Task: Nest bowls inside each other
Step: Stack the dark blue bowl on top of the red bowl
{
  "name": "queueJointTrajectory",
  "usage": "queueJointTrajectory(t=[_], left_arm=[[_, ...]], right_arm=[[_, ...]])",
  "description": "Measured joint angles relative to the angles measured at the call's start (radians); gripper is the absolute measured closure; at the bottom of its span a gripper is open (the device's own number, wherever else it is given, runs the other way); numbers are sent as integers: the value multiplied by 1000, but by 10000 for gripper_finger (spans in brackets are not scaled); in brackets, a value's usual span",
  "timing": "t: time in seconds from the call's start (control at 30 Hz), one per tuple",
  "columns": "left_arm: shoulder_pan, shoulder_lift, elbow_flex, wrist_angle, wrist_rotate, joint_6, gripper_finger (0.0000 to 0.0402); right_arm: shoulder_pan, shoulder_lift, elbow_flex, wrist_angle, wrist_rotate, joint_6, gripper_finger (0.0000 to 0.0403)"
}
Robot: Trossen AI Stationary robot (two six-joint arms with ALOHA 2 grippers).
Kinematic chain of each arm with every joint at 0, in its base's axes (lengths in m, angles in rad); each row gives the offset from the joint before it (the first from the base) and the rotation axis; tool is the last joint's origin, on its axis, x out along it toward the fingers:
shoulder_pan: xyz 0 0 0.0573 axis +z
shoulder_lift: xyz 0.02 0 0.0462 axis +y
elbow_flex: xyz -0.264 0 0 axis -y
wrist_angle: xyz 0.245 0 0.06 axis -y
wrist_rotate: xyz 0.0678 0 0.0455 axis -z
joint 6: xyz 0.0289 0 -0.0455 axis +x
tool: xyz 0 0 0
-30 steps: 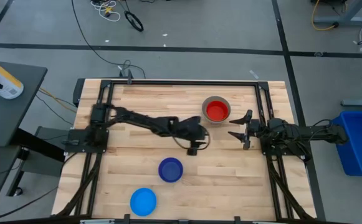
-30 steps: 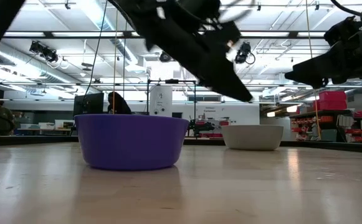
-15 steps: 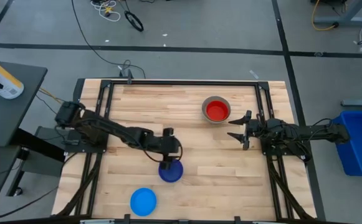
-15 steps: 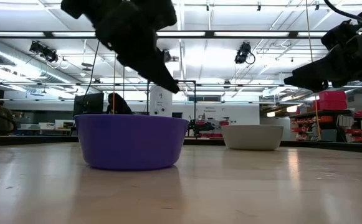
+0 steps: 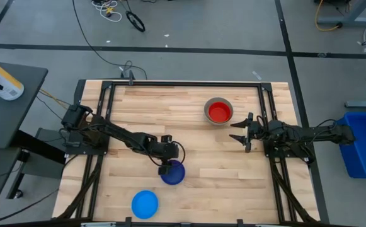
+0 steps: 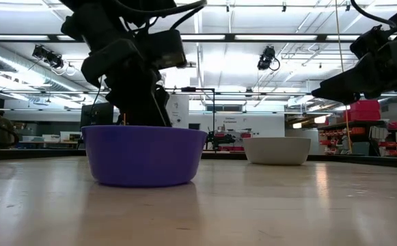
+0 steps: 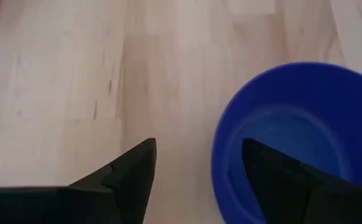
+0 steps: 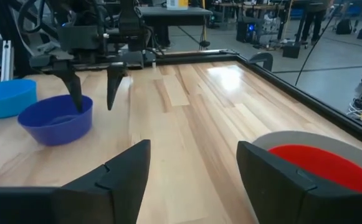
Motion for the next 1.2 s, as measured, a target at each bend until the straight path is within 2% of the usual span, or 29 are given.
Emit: queueJointTrajectory(t=[0.27, 0.4, 0.87, 1.2], left_arm=[[-13, 0, 0, 1, 25, -25, 156], [-22, 0, 0, 1, 25, -29, 174], [-23, 0, 0, -1, -8, -2, 318], [-23, 14, 3, 12, -21, 23, 388]], right_arm=[[0, 5, 0, 0, 0, 0, 173], [0, 4, 0, 0, 0, 0, 179], [0, 4, 0, 0, 0, 0, 203], [0, 4, 0, 0, 0, 0, 214]])
